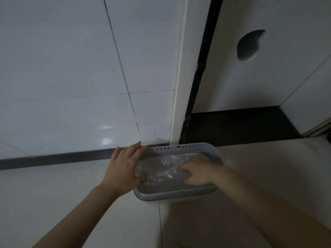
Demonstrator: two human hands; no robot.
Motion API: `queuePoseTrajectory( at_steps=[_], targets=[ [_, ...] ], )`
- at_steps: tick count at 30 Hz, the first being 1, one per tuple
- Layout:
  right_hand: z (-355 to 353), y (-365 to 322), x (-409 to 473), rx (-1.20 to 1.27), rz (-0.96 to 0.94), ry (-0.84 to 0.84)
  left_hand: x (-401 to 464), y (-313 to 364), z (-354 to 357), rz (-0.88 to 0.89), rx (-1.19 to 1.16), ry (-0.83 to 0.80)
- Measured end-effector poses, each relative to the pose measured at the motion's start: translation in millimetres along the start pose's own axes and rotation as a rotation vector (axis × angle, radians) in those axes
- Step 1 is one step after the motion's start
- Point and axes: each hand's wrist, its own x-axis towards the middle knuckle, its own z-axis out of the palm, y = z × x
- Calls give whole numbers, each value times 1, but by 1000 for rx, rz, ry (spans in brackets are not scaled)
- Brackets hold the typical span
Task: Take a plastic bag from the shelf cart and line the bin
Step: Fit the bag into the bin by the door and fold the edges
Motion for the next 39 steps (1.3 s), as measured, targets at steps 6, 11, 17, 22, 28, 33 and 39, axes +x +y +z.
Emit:
queuePoseTrajectory(
  at_steps=[6,11,17,22,28,33,39],
  targets=[
    [1,7,-9,109,9,268,-10,-11,-4,-275,-162,70],
    [-10,26,-32,-19,70,229,-10,-20,-7,-407,-492,22],
    [-14,29,-40,-80,40,225,-8,-24,-12,-495,-848,85],
    [-25,36,-51,-118,-31,498,-10,-26,-17,-453,-924,21],
    [-36,51,-62,223,9,505,-10,-25,-17,-389,-1041,-116],
    [-37,77,-63,383,124,659,-6,-31,-10,-412,-1001,-28],
    [-36,102,-67,555,256,666,2,-37,0,-489,-1011,122]
  ],
)
